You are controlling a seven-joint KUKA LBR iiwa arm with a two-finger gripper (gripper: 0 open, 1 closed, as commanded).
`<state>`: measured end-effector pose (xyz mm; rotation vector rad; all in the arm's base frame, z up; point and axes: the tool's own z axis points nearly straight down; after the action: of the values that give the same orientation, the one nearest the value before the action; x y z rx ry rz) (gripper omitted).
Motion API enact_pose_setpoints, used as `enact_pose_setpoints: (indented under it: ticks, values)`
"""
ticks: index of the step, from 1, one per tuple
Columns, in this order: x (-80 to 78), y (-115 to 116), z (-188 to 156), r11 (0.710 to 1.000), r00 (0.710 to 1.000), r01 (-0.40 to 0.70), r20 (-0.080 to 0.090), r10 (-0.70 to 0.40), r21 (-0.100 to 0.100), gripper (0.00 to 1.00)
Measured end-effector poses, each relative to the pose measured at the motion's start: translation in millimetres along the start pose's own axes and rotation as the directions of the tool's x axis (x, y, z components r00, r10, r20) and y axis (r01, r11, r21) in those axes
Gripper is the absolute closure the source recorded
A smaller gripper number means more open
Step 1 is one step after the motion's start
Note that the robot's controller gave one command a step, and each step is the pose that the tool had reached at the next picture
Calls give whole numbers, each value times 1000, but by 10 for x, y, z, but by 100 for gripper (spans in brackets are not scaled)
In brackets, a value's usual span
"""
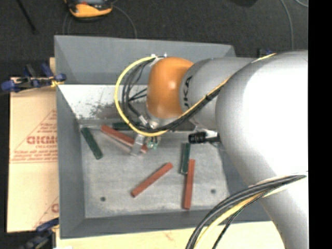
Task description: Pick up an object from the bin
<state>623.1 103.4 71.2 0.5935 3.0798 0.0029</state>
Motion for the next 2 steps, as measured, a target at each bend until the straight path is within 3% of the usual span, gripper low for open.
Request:
enact_pose_setpoints:
  ticks: [1,2]
  values:
    - [0,0,0,1000,1000,0,0,0,0,100]
    - [58,-26,-516,999,999,-34,-8,34,5,100]
